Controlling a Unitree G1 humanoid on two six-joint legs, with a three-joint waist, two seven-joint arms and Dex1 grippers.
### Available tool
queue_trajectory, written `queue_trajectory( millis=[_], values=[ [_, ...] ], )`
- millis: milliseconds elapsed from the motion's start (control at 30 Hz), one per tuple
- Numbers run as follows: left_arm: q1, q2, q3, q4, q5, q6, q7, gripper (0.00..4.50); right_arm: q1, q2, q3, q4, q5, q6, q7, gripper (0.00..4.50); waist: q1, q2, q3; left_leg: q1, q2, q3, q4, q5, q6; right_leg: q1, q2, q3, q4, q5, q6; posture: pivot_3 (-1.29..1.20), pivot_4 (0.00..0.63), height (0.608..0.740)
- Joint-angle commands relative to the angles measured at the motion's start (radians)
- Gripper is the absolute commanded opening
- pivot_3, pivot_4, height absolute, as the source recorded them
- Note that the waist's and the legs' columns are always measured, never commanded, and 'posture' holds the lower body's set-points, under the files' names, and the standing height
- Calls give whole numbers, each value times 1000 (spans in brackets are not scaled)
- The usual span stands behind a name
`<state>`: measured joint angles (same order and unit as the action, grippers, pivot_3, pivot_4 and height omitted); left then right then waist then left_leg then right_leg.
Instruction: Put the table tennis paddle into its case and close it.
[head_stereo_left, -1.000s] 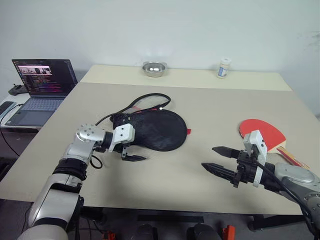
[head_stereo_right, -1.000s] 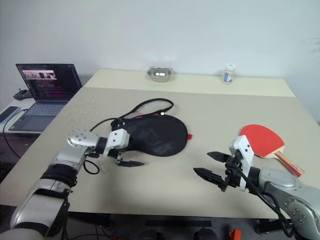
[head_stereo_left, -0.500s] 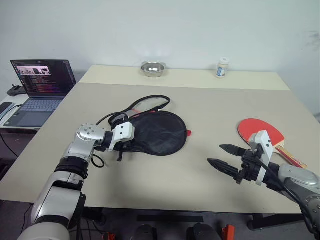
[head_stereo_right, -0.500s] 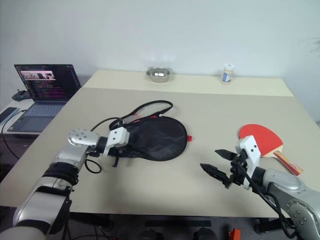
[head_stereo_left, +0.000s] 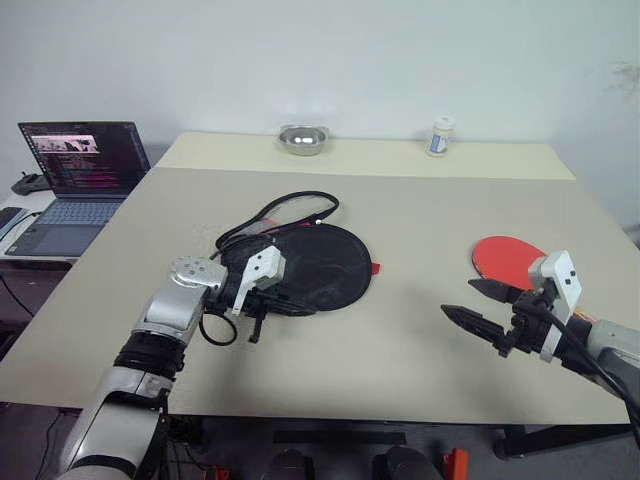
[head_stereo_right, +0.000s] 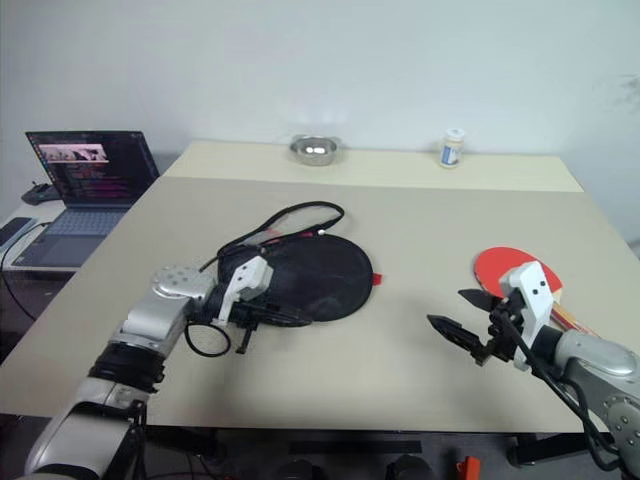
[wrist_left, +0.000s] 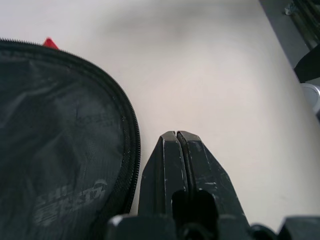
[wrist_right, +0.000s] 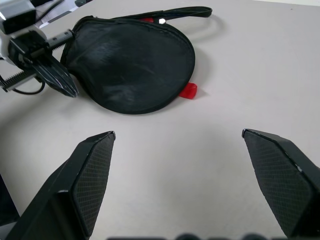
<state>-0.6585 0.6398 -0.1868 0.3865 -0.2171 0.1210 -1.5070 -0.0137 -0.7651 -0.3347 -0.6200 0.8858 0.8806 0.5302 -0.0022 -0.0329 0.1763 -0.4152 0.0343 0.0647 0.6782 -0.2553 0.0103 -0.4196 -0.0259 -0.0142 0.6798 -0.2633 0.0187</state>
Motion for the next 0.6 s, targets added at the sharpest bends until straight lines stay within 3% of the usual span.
queue_trajectory(
  millis=[33, 167, 367, 533, 600],
  values=[
    [-67, 0, 57, 32, -4, -74, 44, 50, 5, -3, -26, -30, 8, -17, -2, 4500, 1, 0, 0, 0, 0, 0, 0, 0, 0, 0, 0, 0, 0, 0, 0, 0, 150, 740],
    [-65, 11, 54, 81, 19, -211, 32, 585, 7, 3, -12, -40, 10, -16, -8, 4500, 1, 0, 0, -1, -1, 1, 0, 0, 0, 0, -1, 1, -1, 0, 0, 0, 150, 740],
    [-38, 46, 46, 128, 14, -310, -62, 2643, 2, 8, -3, -41, 10, -16, -16, 4500, 0, 0, 0, -1, 0, 2, 0, 0, 0, 0, -1, 1, -1, 1, -1, 0, 150, 740],
    [-71, 42, -3, 255, 97, -459, -64, 4230, -12, 16, 14, -36, 3, -17, -20, 4500, 1, 0, 0, -1, -1, 2, 0, 0, 0, 0, -1, 1, -1, 0, 0, 0, 150, 740],
    [-91, 27, -20, 313, 131, -522, -45, 4230, -21, 20, 21, -37, 6, -16, -23, 4500, 1, 0, 0, -1, -1, 2, 1, 0, 0, 0, -1, 1, -1, 0, 0, 0, 150, 740]
  ],
)
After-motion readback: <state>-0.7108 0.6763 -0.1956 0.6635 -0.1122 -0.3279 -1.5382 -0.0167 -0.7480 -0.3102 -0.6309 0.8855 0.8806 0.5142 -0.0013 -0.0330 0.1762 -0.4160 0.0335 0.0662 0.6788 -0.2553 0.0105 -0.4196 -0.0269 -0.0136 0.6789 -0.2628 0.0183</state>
